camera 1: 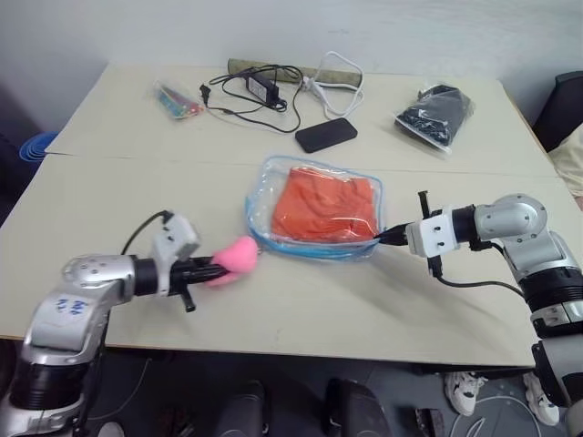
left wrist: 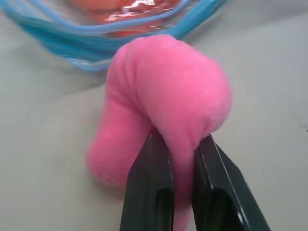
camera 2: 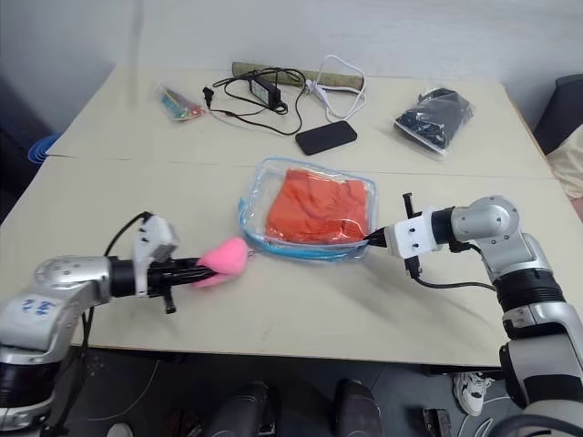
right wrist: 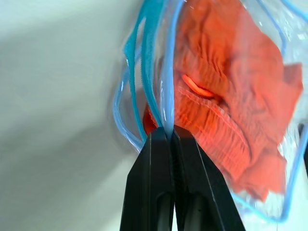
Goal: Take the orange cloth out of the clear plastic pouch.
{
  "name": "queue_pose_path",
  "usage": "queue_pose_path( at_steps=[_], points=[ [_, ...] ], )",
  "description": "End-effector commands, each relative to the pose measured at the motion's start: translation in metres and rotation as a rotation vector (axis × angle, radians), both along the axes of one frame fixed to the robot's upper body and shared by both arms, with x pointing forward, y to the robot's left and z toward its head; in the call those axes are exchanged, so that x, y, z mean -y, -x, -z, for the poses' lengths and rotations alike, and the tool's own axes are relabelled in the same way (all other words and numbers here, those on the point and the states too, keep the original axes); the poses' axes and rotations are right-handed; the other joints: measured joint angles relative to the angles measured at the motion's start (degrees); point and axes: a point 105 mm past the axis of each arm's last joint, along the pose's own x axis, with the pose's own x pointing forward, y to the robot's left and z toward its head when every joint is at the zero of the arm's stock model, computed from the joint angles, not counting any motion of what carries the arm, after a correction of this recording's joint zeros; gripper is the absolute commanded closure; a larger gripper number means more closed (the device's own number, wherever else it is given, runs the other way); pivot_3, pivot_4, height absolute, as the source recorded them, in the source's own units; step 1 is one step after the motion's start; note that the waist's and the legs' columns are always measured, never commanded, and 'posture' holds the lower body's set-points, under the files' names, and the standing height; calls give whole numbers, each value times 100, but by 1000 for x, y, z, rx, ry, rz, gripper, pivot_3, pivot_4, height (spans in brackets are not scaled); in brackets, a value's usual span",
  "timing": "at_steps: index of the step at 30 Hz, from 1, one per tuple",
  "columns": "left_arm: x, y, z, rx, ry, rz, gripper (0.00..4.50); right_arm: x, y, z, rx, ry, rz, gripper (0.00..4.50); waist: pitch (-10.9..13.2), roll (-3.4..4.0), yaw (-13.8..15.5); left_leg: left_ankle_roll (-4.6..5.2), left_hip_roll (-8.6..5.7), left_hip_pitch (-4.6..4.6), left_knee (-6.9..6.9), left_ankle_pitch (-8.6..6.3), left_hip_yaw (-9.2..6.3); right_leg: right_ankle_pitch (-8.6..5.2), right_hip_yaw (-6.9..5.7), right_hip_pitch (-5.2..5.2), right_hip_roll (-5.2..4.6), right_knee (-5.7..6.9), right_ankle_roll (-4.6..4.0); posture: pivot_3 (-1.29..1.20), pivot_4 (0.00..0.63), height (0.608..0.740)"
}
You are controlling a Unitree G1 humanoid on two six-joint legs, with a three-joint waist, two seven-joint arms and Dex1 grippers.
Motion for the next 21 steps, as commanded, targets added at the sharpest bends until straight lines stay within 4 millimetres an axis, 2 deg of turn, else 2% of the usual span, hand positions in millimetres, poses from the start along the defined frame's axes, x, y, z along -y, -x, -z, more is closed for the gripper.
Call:
queue_pose_path(
  at_steps=[1,5,8,10,12,16,19,21],
  points=[
    [-17,3,-19,60,-12,-55,4192,12,1,-13,31,-24,23,4450,0,0,5,0,0,0,0,0,0,0,0,0,0,-1,0,0,150,740],
    [-25,-4,-24,76,-11,-94,4192,16,-1,-11,17,-25,42,4450,0,0,8,0,-2,1,0,0,0,0,0,2,-1,0,0,0,150,740],
    [-10,-6,-17,70,-2,-53,4192,12,0,-8,-53,-63,53,4450,0,1,0,0,-2,1,0,0,2,0,1,1,-1,1,0,0,150,740],
    [0,-4,-10,36,30,-32,4192,12,1,-4,-113,-70,86,4033,0,1,5,0,-2,1,0,0,2,0,2,1,0,2,0,0,150,740],
    [8,-1,-8,3,96,-19,3655,17,6,3,-160,-42,100,3469,0,0,16,0,-2,1,0,0,2,0,1,1,0,2,0,0,150,740],
    [5,4,-2,-20,104,-47,2477,24,14,1,-226,-105,164,2136,0,1,18,0,-3,0,0,0,0,0,2,1,-1,2,0,0,150,740],
    [0,2,-7,1,110,-77,1633,29,22,-2,-258,-163,220,1190,0,0,34,0,-3,0,-1,0,0,0,3,1,-1,0,0,0,150,740],
    [-3,3,-12,8,118,-76,934,31,30,-4,-290,-198,251,406,0,0,34,0,-2,0,0,0,0,0,3,1,-1,2,0,0,150,740]
  ],
)
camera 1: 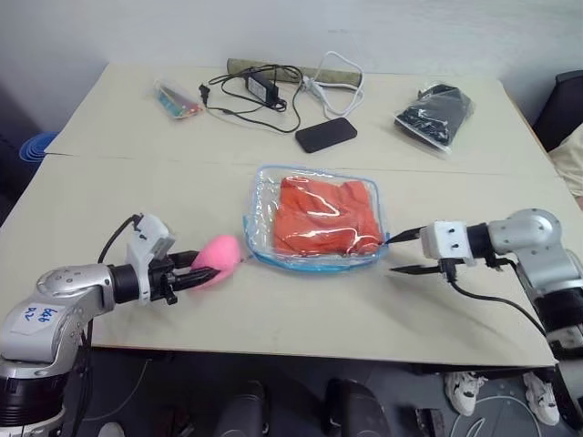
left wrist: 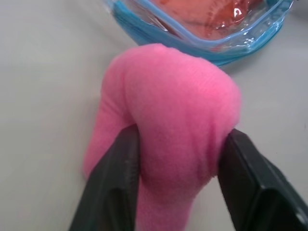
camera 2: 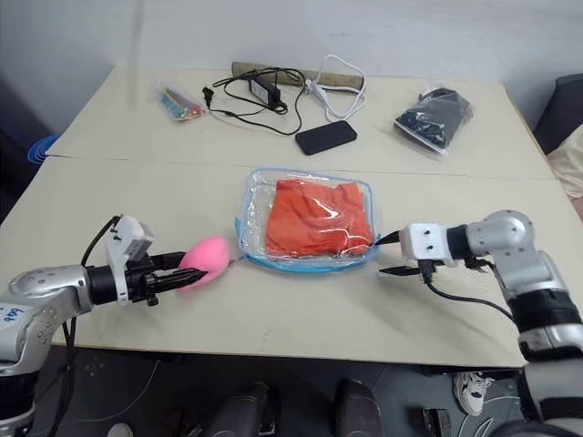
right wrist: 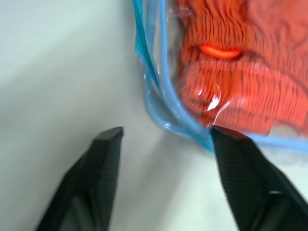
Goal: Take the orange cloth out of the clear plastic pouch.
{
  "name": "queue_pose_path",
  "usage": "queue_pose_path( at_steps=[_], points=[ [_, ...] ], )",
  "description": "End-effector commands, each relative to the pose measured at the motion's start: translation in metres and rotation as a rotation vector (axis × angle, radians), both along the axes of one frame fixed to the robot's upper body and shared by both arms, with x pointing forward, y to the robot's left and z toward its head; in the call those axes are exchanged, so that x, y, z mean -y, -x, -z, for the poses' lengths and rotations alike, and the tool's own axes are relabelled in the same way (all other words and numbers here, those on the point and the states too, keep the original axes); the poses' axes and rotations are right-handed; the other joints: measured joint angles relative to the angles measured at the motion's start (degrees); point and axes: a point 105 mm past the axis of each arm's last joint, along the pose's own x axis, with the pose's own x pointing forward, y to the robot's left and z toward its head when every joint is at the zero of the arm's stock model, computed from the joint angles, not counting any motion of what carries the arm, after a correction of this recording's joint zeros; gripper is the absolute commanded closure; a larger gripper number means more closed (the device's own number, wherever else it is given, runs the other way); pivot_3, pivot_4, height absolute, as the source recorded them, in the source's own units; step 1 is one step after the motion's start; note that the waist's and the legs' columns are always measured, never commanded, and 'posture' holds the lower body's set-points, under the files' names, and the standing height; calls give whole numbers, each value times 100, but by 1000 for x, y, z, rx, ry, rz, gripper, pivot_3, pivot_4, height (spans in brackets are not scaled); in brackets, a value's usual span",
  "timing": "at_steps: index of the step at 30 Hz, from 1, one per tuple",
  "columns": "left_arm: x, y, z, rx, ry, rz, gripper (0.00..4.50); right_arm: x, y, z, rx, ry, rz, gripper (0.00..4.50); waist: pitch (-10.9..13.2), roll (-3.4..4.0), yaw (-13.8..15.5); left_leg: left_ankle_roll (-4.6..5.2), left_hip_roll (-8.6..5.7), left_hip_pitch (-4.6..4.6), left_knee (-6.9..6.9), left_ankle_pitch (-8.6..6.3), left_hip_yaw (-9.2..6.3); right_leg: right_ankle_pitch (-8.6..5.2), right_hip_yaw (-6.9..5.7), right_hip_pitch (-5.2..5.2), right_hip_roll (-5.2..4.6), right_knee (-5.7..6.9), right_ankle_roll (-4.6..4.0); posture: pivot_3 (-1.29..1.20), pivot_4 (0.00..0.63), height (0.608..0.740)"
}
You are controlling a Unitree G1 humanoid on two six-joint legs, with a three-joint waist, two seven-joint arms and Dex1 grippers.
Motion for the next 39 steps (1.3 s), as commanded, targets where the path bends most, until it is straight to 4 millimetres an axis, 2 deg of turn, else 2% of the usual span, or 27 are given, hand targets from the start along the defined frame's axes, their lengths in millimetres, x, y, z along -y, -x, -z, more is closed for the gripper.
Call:
queue_pose_path(
  at_steps=[1,3,6,10,12,14,17,19,23,28,33,36,39],
  points=[
    [-8,2,-21,64,-12,-8,698,3,10,-22,7,-74,51,157,0,0,0,0,0,1,0,0,0,0,1,0,0,3,0,0,150,740],
    [-19,2,-30,90,-30,-24,128,5,19,-29,-18,-123,95,0,0,0,3,0,2,1,0,0,0,0,-1,0,0,2,0,0,150,740],
    [-27,7,-47,116,-31,-2,20,8,32,-34,-73,-167,148,0,0,0,9,-1,1,2,-1,-1,3,0,2,-1,0,0,0,0,150,740],
    [-11,18,-86,188,-40,165,20,0,61,-38,-248,-267,159,0,0,1,81,-4,3,0,-4,-3,1,0,0,-2,0,-4,-1,0,150,740],
    [6,5,-90,272,-195,214,20,-11,72,-39,-348,-326,158,0,0,1,137,-4,1,3,-4,-3,2,0,3,1,0,-2,-1,0,150,740],
    [23,-5,-86,361,-363,287,20,-22,81,-39,-412,-361,151,0,-1,4,182,-3,-6,9,-4,-2,-2,0,0,10,-3,0,-1,0,150,740],
    [52,-7,-71,463,-559,475,20,-35,90,-37,-451,-402,153,0,-3,7,188,-2,-8,10,-7,-3,7,2,6,9,-4,-5,-2,0,150,740],
    [61,-9,-62,515,-647,554,20,-38,91,-36,-449,-414,162,0,-3,7,172,-3,-7,3,-9,-4,8,2,2,3,0,-11,-2,0,150,740],
    [100,-33,-41,660,-729,668,20,-43,92,-28,-434,-424,190,0,-3,7,217,-2,-29,-4,-5,-3,47,2,-3,-1,3,-6,-2,0,150,740],
    [115,-52,-32,726,-735,660,20,-40,94,-23,-416,-409,207,0,-2,4,250,2,-25,-4,-4,-4,65,3,2,-3,5,-9,0,0,150,740],
    [116,-59,-23,737,-768,680,20,-38,93,-23,-393,-410,216,0,-1,2,258,2,-23,-4,-2,-3,63,3,0,-3,5,-7,0,0,150,740],
    [122,-60,-25,747,-724,665,565,-36,91,-25,-374,-420,226,0,-1,2,266,2,-17,-4,-1,-3,61,3,-1,-3,5,-6,0,0,150,740],
    [126,-56,-26,747,-689,671,1456,-35,84,-29,-334,-454,248,0,-1,1,265,3,-15,-5,0,-3,59,4,-2,-2,4,-7,1,0,150,740]
  ],
)
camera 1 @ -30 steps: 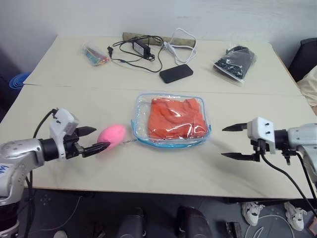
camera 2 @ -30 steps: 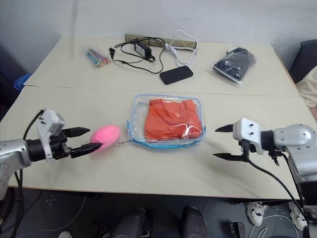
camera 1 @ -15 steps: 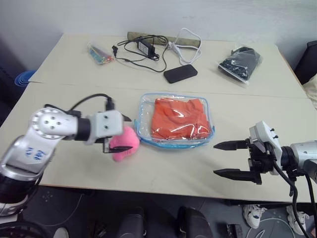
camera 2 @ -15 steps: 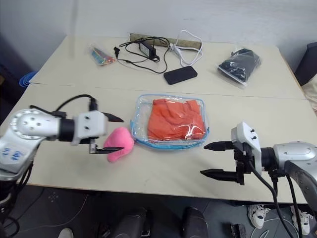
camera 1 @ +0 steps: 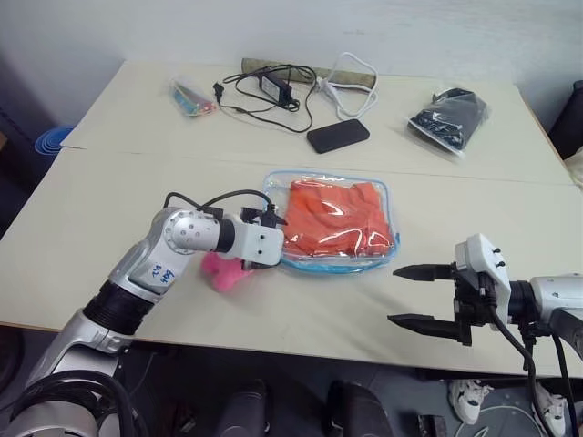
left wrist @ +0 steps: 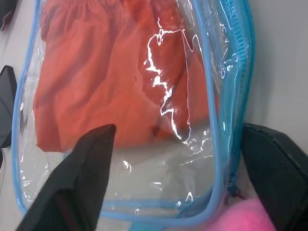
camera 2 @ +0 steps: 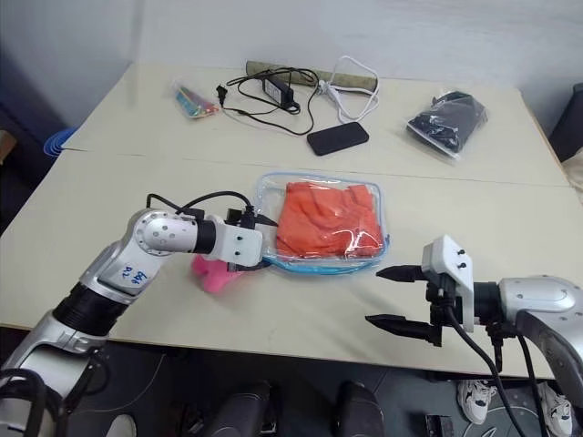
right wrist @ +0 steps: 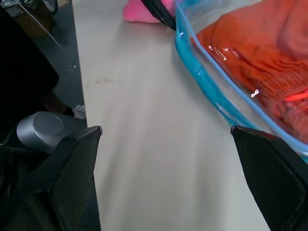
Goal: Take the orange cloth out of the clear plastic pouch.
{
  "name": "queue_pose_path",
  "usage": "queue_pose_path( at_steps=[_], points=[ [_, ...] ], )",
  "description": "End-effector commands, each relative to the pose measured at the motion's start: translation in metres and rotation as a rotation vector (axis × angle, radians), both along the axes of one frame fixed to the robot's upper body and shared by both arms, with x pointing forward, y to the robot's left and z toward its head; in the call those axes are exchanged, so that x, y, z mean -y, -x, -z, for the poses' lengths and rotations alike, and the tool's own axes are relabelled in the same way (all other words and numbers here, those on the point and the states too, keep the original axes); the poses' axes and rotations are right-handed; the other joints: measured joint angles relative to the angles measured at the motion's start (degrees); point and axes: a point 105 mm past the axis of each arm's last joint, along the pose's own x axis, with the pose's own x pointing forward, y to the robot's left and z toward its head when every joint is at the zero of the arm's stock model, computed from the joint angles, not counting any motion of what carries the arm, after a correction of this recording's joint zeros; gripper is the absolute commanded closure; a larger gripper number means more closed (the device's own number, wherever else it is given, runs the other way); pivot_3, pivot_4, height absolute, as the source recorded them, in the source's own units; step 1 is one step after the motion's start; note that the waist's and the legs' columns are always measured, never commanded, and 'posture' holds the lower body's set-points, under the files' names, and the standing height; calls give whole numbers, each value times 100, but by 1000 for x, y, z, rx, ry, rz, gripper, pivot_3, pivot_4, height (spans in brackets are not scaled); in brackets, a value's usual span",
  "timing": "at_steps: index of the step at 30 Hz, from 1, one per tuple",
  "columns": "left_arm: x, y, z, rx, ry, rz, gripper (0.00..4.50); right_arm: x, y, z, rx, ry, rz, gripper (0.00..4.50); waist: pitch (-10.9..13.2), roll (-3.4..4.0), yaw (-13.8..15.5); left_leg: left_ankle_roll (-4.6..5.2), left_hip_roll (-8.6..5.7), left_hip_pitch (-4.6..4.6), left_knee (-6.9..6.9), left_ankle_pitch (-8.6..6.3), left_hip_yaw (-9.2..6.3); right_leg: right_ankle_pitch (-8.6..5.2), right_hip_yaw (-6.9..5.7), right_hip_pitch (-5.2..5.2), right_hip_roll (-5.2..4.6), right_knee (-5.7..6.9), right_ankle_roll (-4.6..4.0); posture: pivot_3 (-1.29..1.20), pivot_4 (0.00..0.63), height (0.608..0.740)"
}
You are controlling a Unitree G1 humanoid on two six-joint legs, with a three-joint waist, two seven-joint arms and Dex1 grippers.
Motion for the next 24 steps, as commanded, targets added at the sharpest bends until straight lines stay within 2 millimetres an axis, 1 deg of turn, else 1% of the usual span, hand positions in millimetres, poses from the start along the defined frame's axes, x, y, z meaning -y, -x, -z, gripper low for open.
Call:
queue_pose_path(
  at_steps=[1,8,9,10,16,18,20,22,24],
  points=[
    [2,4,-12,27,38,19,1707,1,-8,-13,91,-26,39,0,0,0,-1,0,0,0,0,0,-1,0,0,0,0,0,0,0,150,740],
    [3,15,-9,-20,80,16,3965,2,-11,-11,103,-25,49,0,0,0,-5,0,4,1,1,0,-2,0,0,0,0,1,0,0,150,740],
    [4,16,-9,-32,91,12,4272,2,-12,-11,104,-24,49,0,0,0,-4,0,4,1,1,0,-2,0,1,0,0,2,0,0,150,740],
    [4,17,-8,-43,99,5,4483,1,-12,-10,106,-24,49,0,0,0,-2,0,6,1,1,0,-1,0,1,1,0,1,0,0,150,740],
    [3,22,-8,-100,156,-26,4483,1,-16,-7,119,-18,52,0,0,0,-6,0,10,1,1,0,-2,0,0,2,0,1,0,0,150,740],
    [3,21,-8,-136,205,-53,4483,0,-17,-6,128,-11,54,0,0,0,-8,0,10,3,1,0,-2,0,1,2,0,3,0,0,150,740],
    [7,18,-15,-193,319,-99,4483,-1,-17,-5,135,-7,49,0,0,0,-7,0,10,2,1,0,-2,0,0,2,0,4,0,0,150,740],
    [12,14,-26,-275,484,-156,4500,-2,-16,-5,135,-20,47,389,0,0,20,1,10,1,4,1,-5,0,0,2,-1,3,0,0,150,740],
    [14,13,-32,-332,569,-188,4500,-3,-15,-6,139,-34,49,945,0,-2,18,2,10,-3,8,1,-18,1,-2,5,-2,3,2,0,150,740]
  ],
)
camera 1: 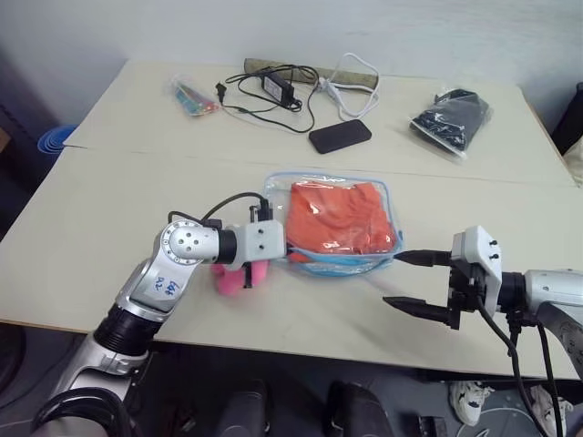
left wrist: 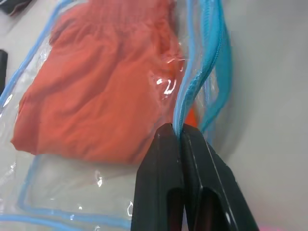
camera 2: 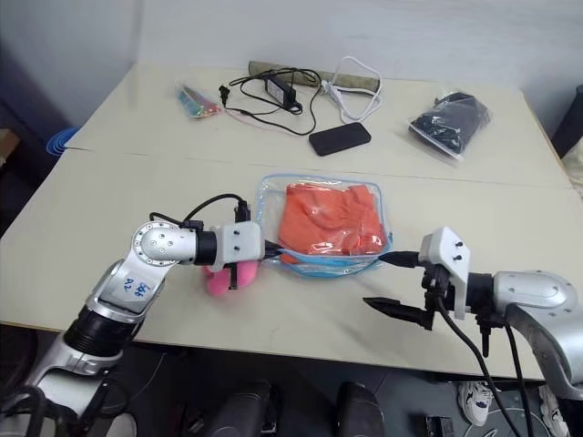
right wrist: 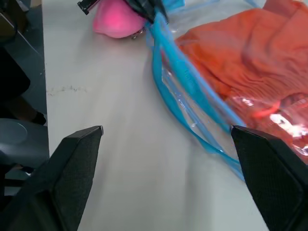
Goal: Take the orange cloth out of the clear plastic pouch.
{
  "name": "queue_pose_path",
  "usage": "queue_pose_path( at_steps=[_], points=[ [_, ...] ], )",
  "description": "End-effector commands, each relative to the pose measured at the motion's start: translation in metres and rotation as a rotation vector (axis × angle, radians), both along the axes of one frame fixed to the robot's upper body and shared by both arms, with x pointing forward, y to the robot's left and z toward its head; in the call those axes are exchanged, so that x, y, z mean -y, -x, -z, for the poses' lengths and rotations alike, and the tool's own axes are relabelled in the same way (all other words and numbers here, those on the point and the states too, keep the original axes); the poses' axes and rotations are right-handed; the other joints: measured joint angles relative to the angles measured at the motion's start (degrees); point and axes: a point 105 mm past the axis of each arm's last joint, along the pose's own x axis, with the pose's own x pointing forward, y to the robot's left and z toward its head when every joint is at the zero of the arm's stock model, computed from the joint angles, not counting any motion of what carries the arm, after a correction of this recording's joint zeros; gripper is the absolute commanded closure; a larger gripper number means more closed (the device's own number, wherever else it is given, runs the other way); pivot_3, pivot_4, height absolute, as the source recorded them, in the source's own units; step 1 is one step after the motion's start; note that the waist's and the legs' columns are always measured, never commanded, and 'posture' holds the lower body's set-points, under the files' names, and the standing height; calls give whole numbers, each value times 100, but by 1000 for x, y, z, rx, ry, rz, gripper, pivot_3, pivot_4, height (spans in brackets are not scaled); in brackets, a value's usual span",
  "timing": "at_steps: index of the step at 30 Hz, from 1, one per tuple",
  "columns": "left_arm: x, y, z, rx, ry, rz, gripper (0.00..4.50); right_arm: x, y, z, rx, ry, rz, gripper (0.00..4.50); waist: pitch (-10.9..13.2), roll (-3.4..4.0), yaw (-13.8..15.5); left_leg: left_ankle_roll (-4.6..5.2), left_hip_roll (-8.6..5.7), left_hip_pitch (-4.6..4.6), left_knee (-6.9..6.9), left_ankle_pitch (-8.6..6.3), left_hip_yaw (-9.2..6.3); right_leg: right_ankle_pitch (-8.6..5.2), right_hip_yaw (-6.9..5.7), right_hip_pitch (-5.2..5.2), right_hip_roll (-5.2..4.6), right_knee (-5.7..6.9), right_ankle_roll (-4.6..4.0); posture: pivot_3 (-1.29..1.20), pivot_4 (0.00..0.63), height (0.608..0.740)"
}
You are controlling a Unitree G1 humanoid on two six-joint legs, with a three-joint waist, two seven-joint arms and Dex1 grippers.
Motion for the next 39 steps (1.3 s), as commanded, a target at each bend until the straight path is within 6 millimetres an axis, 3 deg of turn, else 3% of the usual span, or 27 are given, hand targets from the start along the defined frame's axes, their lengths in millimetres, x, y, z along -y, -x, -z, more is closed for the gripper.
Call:
queue_pose_path(
  at_steps=[1,5,7,12,15,23,29,36,39],
  points=[
    [1,0,-22,-51,162,-58,4500,-5,3,-7,41,-24,-13,1292,0,0,-12,0,-1,1,0,0,-15,1,2,1,0,0,1,0,150,740],
    [4,8,-21,-79,189,-62,4500,-15,0,-4,84,-21,-8,2640,-1,0,-42,-1,-2,6,-2,0,-37,1,1,1,1,2,1,0,150,740],
    [5,10,-20,-88,189,-65,4500,-22,-11,-2,161,7,29,3287,-1,0,-58,-1,-2,7,-2,0,-37,1,3,1,1,3,1,0,150,740],
    [9,13,-20,-88,186,-63,4500,-46,-22,6,268,63,10,3287,-1,0,-73,-3,-2,9,-2,2,-37,0,5,0,1,6,0,0,150,740],
    [12,15,-22,-77,186,-53,4500,-50,-37,10,325,80,70,3287,-1,0,-67,-3,-3,7,-2,2,-37,0,4,0,0,4,0,0,150,740],
    [16,22,-26,-80,198,-27,4500,-53,-59,19,599,272,134,713,-1,0,-104,-4,-6,7,-2,2,-37,0,4,-1,0,4,0,0,150,740],
    [17,22,-32,-74,218,-26,4500,-53,-72,22,752,412,111,713,-1,0,-169,-4,-5,7,-2,2,-37,0,5,-1,0,5,0,0,150,740],
    [22,22,-36,-70,230,-14,4500,-69,-91,32,894,588,-19,713,-1,0,-183,-5,0,8,-3,3,-37,0,5,-1,1,5,-1,0,150,740],
    [22,20,-36,-71,234,-21,4500,-76,-108,30,935,619,-5,713,-1,0,-192,-5,0,8,-3,3,-37,0,5,-1,1,4,-1,0,150,740]
  ],
)
